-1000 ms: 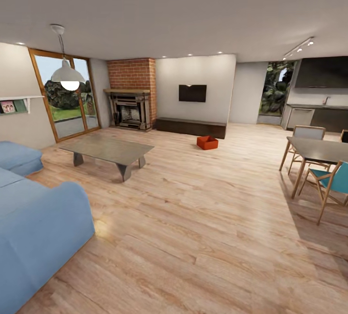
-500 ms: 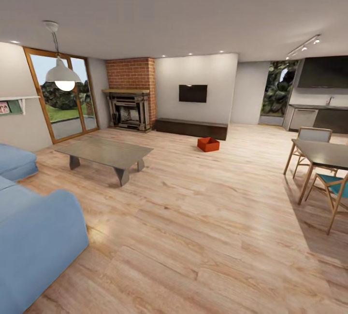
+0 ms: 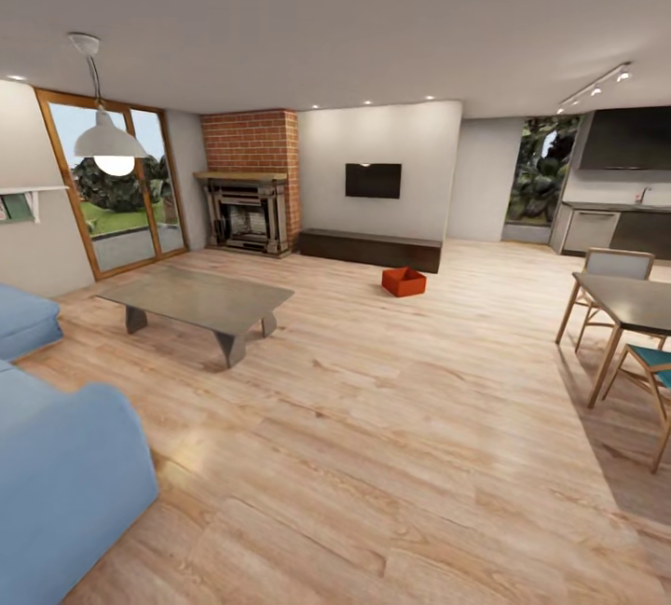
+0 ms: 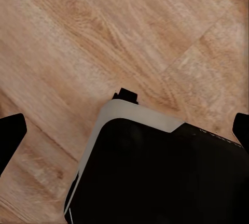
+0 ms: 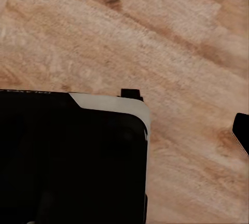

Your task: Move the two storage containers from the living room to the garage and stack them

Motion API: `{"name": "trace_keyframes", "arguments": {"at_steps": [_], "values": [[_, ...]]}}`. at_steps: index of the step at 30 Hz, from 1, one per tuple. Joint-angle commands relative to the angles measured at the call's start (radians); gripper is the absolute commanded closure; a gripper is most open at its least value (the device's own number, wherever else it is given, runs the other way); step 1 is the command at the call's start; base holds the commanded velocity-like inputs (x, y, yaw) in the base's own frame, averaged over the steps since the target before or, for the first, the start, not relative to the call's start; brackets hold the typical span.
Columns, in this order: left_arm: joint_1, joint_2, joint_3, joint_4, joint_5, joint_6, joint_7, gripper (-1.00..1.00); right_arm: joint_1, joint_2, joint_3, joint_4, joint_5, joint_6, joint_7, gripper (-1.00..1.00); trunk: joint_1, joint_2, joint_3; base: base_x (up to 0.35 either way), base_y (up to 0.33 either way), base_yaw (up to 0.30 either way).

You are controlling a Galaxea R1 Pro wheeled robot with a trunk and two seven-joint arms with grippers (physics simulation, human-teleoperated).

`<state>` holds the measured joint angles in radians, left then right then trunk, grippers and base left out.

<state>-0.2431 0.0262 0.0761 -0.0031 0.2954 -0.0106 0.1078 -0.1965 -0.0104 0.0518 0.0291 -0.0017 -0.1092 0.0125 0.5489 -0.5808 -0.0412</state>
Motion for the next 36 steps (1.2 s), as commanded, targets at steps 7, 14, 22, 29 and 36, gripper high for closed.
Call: {"name": "trace_keyframes", "arguments": {"at_steps": [7,14,22,29,36], "values": [[-0.001,0.000,0.008,0.000,0.001,-0.001,0.001,-1.00,-0.001,0.001,0.005,0.003,0.000,-0.006,0.001,-1.00,0.001,-0.001,-0.002,0.324,0.000,0.000],[-0.001,0.000,0.008,0.000,0.001,0.000,0.002,-1.00,-0.002,0.000,0.005,0.003,0.000,-0.006,0.002,-1.00,0.001,-0.001,-0.002,0.324,0.000,0.000],[-0.001,0.000,0.008,0.000,0.001,0.000,0.001,-1.00,-0.002,0.001,0.005,0.003,0.000,-0.006,0.001,-1.00,0.001,-0.001,-0.002,0.324,0.000,0.000],[-0.001,0.000,0.007,0.000,0.001,-0.001,0.001,-1.00,-0.002,0.001,0.005,0.003,0.000,-0.006,0.001,-1.00,0.001,-0.001,-0.002,0.324,0.000,0.000],[-0.001,0.000,0.007,0.000,0.001,0.000,0.001,-1.00,-0.002,0.001,0.005,0.003,-0.001,-0.006,0.001,-1.00,0.001,-0.001,-0.002,0.324,0.000,0.000]]}}
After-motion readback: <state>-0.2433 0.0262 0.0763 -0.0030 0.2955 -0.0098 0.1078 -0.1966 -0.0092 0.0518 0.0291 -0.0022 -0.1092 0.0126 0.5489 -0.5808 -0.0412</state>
